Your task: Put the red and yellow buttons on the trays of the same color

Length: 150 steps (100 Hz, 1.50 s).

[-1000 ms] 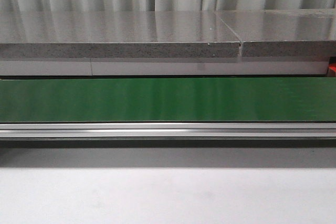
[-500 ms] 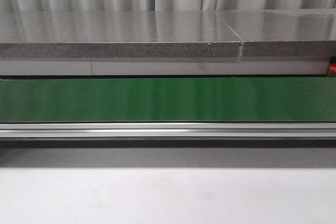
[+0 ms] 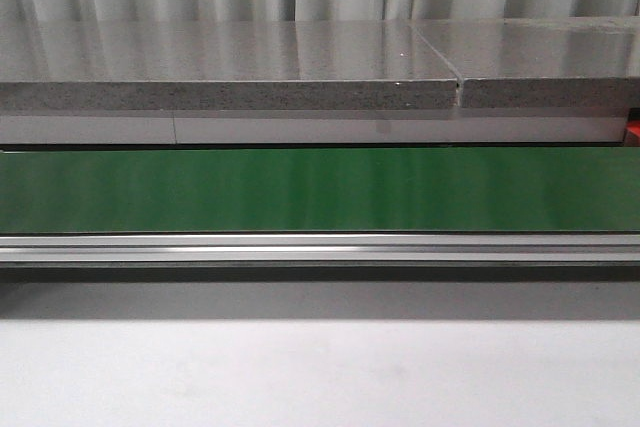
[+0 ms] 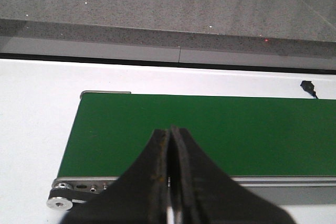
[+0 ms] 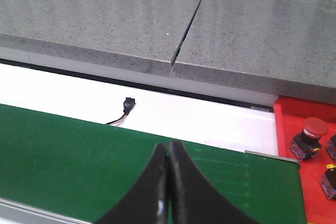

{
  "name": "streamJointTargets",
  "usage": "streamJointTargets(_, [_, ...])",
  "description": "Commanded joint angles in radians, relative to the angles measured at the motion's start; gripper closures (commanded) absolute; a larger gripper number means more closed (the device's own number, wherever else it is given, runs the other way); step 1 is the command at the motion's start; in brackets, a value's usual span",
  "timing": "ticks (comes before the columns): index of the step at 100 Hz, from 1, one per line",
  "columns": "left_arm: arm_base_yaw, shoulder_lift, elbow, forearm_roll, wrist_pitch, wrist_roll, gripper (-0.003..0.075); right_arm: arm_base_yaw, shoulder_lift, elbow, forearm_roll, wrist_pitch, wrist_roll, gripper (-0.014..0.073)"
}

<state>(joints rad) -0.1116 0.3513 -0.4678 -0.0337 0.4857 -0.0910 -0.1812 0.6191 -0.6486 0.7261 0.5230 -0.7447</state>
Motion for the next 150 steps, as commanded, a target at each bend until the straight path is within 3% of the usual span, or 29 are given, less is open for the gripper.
streamJointTargets(1, [-0.007,0.005,-0.027,-0.003,-0.076,0.001,0.0739,0.018,-0.003,-0.028,0.022,-0.049,-0.007,0.0661])
streamJointTargets(78, [-0.007,0.005,-0.027,-0.003,-0.076,0.001,0.0739,0.033,-0.007,-0.028,0.005,-0.042,0.007,0.0661])
streamJointTargets(106, [-0.007,0.005,-0.027,-0.003,-0.076,0.001,0.0739,0.142,-0.092,-0.016,-0.318,-0.054,0.271,0.0661])
streamJointTargets(126, [-0.007,0.005,-0.027,-0.003,-0.076,0.001,0.0739,0.246,-0.186,0.117,-0.579,-0.21,0.515,0.0661])
streamJointTargets(150, [-0.007,0.005,-0.027,-0.003,-0.076,0.001,0.0739,0.267,-0.339,0.31,-0.702,-0.333,0.654,0.0661])
